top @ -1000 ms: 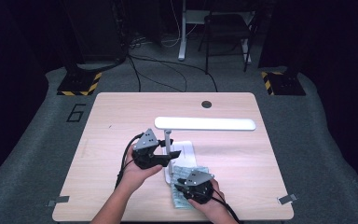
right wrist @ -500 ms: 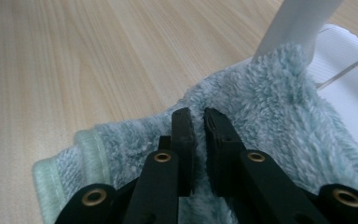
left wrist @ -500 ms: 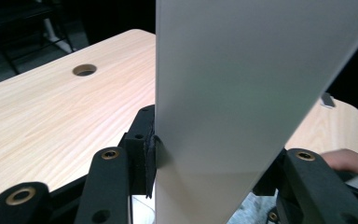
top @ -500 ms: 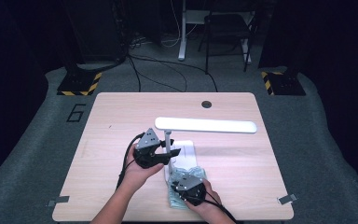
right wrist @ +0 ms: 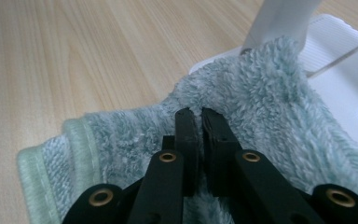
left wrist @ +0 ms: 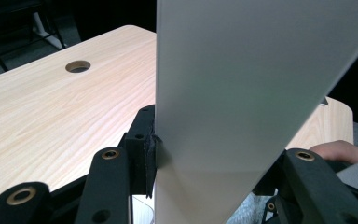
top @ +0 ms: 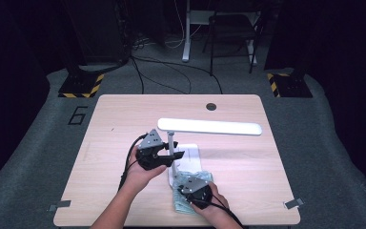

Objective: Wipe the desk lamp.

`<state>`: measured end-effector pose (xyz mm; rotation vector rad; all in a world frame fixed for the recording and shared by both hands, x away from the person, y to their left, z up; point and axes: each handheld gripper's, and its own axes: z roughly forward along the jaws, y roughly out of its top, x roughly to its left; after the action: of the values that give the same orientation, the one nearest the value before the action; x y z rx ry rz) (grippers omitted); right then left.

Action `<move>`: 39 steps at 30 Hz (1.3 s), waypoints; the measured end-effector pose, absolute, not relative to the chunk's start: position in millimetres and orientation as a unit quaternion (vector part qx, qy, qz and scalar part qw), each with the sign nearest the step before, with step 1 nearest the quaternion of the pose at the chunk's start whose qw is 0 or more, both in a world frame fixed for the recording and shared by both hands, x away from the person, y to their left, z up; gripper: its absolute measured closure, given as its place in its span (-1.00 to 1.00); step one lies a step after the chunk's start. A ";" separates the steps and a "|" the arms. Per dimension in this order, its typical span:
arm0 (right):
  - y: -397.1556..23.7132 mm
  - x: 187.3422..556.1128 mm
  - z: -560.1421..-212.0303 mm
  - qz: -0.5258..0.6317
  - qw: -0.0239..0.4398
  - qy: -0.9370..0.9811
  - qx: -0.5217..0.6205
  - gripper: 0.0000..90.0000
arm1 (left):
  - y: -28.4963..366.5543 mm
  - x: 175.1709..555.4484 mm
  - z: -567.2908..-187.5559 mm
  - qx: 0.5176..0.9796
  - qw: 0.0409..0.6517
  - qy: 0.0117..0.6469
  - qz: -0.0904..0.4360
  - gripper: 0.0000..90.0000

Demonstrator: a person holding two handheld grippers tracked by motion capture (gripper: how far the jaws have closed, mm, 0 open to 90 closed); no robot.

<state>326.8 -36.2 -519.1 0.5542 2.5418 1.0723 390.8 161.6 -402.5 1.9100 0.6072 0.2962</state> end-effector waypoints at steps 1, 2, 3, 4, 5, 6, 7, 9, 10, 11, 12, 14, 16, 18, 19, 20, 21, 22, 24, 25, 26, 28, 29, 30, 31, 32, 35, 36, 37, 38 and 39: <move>-37.6 327.1 -519.1 0.374 0.165 0.893 0.191 0.90 | 162.0 391.2 -402.9 0.799 0.531 0.254 0.124 0.19; -39.1 327.0 -519.1 0.372 0.167 0.893 0.192 0.90 | 162.6 391.8 -403.5 0.797 0.534 0.254 0.121 0.19; -40.5 326.4 -519.2 0.373 0.170 0.891 0.196 0.90 | 163.3 392.2 -403.7 0.797 0.534 0.254 0.118 0.19; -42.3 327.2 -518.8 0.369 0.170 0.893 0.192 0.90 | 163.4 392.5 -404.2 0.796 0.537 0.255 0.117 0.18; -43.7 326.9 -518.7 0.369 0.170 0.892 0.196 0.90 | 163.4 393.3 -404.7 0.795 0.539 0.254 0.114 0.18; -46.5 328.3 -518.1 0.368 0.182 0.892 0.188 0.90 | 163.3 393.7 -405.0 0.794 0.541 0.254 0.113 0.18; -48.2 328.0 -517.8 0.366 0.181 0.892 0.195 0.90 | 163.1 393.9 -405.4 0.792 0.543 0.256 0.111 0.18; -53.0 328.8 -517.5 0.364 0.183 0.891 0.199 0.90 | 163.8 395.0 -405.9 0.791 0.545 0.256 0.108 0.18; -55.4 329.3 -517.5 0.363 0.186 0.891 0.198 0.90 | 164.0 395.5 -406.2 0.790 0.547 0.257 0.106 0.17; -57.4 329.2 -517.4 0.362 0.188 0.891 0.201 0.90 | 164.0 395.7 -406.3 0.790 0.547 0.257 0.105 0.17; -59.3 329.6 -516.7 0.359 0.192 0.891 0.199 0.90 | 164.1 395.8 -406.4 0.790 0.546 0.258 0.104 0.17; -63.9 329.5 -516.7 0.357 0.194 0.890 0.206 0.90 | 163.5 396.4 -406.5 0.789 0.547 0.259 0.103 0.17; -67.4 328.9 -516.0 0.351 0.199 0.890 0.212 0.90 | 163.6 397.0 -406.4 0.790 0.546 0.258 0.101 0.17; -70.9 327.8 -516.1 0.349 0.200 0.888 0.223 0.90 | 164.0 397.5 -406.1 0.793 0.545 0.255 0.099 0.17; -73.3 327.5 -516.0 0.347 0.204 0.887 0.226 0.90 | 163.8 397.6 -406.3 0.792 0.546 0.255 0.100 0.17; -75.7 327.7 -515.7 0.346 0.209 0.885 0.229 0.90 | 163.9 397.9 -406.4 0.792 0.546 0.255 0.100 0.17; -79.0 327.5 -515.5 0.342 0.206 0.888 0.227 0.90 | 163.8 398.1 -406.5 0.792 0.547 0.255 0.098 0.17; -81.5 327.3 -515.3 0.341 0.206 0.887 0.233 0.90 | 163.6 398.4 -406.7 0.791 0.548 0.254 0.097 0.17; -86.1 327.0 -514.9 0.338 0.208 0.885 0.245 0.90 | 163.2 398.7 -406.6 0.791 0.547 0.256 0.097 0.16; -89.2 328.3 -514.6 0.334 0.214 0.886 0.241 0.90 | 163.1 399.2 -406.6 0.791 0.547 0.256 0.096 0.16; -90.8 327.8 -514.7 0.334 0.214 0.883 0.249 0.90 | 163.1 399.6 -406.8 0.791 0.548 0.256 0.094 0.16; -93.9 327.8 -514.9 0.335 0.224 0.877 0.262 0.89 | 163.2 399.8 -407.0 0.791 0.548 0.256 0.094 0.16; -95.8 327.6 -514.9 0.331 0.222 0.881 0.257 0.89 | 163.0 399.7 -407.0 0.791 0.548 0.256 0.094 0.16; -94.7 326.9 -515.5 0.336 0.224 0.874 0.270 0.89 | 162.7 399.6 -407.0 0.791 0.548 0.257 0.094 0.16; -94.3 327.0 -515.7 0.336 0.226 0.874 0.270 0.89 | 162.6 399.5 -407.1 0.791 0.548 0.257 0.094 0.16; -93.2 326.4 -515.9 0.336 0.228 0.872 0.272 0.89 | 162.6 399.4 -407.2 0.790 0.548 0.257 0.094 0.16; -92.4 326.7 -515.3 0.325 0.240 0.879 0.251 0.89 | 162.1 398.8 -407.5 0.789 0.548 0.259 0.095 0.16; -92.1 327.0 -515.5 0.328 0.239 0.879 0.251 0.89 | 161.9 398.6 -407.5 0.789 0.548 0.259 0.096 0.16; -91.3 326.4 -515.6 0.330 0.233 0.878 0.258 0.89 | 161.8 398.6 -407.5 0.789 0.548 0.259 0.096 0.16; -91.4 326.6 -515.3 0.328 0.229 0.879 0.260 0.89 | 161.7 398.7 -407.5 0.789 0.548 0.261 0.095 0.16; -90.5 326.9 -515.4 0.333 0.230 0.875 0.267 0.89 | 161.4 398.8 -407.7 0.788 0.550 0.261 0.095 0.16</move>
<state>326.9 -90.5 -515.4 0.7351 2.4068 0.9162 398.8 161.4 -407.7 1.8656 0.6170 0.2240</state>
